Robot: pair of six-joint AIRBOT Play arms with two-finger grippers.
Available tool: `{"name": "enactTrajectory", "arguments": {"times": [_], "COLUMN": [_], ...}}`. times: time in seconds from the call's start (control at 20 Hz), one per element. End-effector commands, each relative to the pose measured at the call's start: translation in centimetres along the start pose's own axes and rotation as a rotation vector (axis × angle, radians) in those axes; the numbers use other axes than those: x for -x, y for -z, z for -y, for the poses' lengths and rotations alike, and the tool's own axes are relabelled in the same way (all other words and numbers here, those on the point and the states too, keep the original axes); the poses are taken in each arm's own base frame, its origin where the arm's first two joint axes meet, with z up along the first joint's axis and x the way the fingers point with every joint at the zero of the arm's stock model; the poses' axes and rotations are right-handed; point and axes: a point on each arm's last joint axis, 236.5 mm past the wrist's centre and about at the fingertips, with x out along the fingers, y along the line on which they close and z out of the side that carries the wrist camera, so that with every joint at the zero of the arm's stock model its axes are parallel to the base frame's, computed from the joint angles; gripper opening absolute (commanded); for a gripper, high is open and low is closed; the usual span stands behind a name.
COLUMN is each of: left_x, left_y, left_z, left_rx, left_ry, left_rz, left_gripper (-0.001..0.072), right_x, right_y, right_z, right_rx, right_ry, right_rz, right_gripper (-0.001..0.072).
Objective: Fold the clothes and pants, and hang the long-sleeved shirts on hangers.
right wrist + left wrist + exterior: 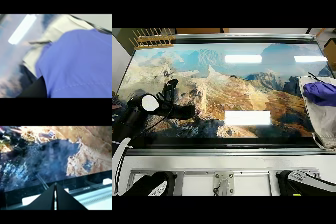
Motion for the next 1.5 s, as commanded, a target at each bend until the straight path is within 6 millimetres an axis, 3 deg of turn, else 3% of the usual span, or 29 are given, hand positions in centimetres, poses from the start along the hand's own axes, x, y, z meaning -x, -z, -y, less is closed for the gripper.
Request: {"name": "enactTrajectory", "arguments": {"times": [0.0,0.2,0.4,0.45,0.55,0.65,0.7,0.8,0.9,1.0,1.1,1.15,1.3,1.45], "left_x": [0.0,0.0,0.0,0.0,0.0,0.0,0.0,0.0,0.0,0.0,0.1,0.1,0.2,0.3], "left_y": [-0.1,0.0,0.1,0.1,0.1,0.1,0.1,0.1,-0.1,-0.6,-1.6,-2.1,-3.3,-3.6], "left_z": [0.0,0.0,0.0,0.0,0.0,0.0,0.0,0.0,0.0,0.1,0.2,0.2,0.4,0.4], "left_rx": [-0.003,-0.003,-0.003,-0.003,-0.003,-0.003,-0.003,-0.003,-0.003,-0.003,-0.003,-0.003,-0.003,-0.003], "left_ry": [0.0,-0.001,-0.002,-0.002,-0.002,-0.002,-0.002,-0.002,0.0,0.002,0.007,0.009,0.014,0.016], "left_rz": [0.003,-0.001,-0.006,-0.006,-0.006,-0.005,-0.005,-0.004,0.005,0.024,0.065,0.086,0.139,0.152], "left_gripper": [0.0013,0.0013,0.0013,0.0013,0.0014,0.0013,0.0013,0.0013,0.0013,0.0013,0.0013,0.0013,0.0013,0.0013], "right_x": [1.4,1.5,1.7,1.9,2.6,3.7,4.3,5.5,6.7,7.7,8.2,8.4,9.6,10.8], "right_y": [5.5,10.4,12.4,12.6,12.7,11.2,9.7,5.7,4.3,6.9,11.2,13.5,20.2,23.7], "right_z": [7.0,10.0,11.0,11.2,12.4,12.9,12.2,8.2,1.2,-6.5,-12.8,-15.0,-20.3,-22.5], "right_rx": [0.061,0.04,0.046,0.047,0.077,0.111,0.136,0.2,0.243,0.315,0.403,0.454,0.66,0.763], "right_ry": [0.261,0.339,0.372,0.379,0.432,0.478,0.465,0.361,0.155,-0.079,-0.251,-0.3,-0.433,-0.486], "right_rz": [-0.155,-0.259,-0.329,-0.337,-0.355,-0.329,-0.287,-0.134,-0.019,-0.041,-0.112,-0.152,-0.242,-0.277], "right_gripper": [0.0,0.0001,0.0016,0.0093,0.0676,0.0705,0.0705,0.0705,0.0705,0.0704,0.0705,0.0705,0.0702,0.0687]}}
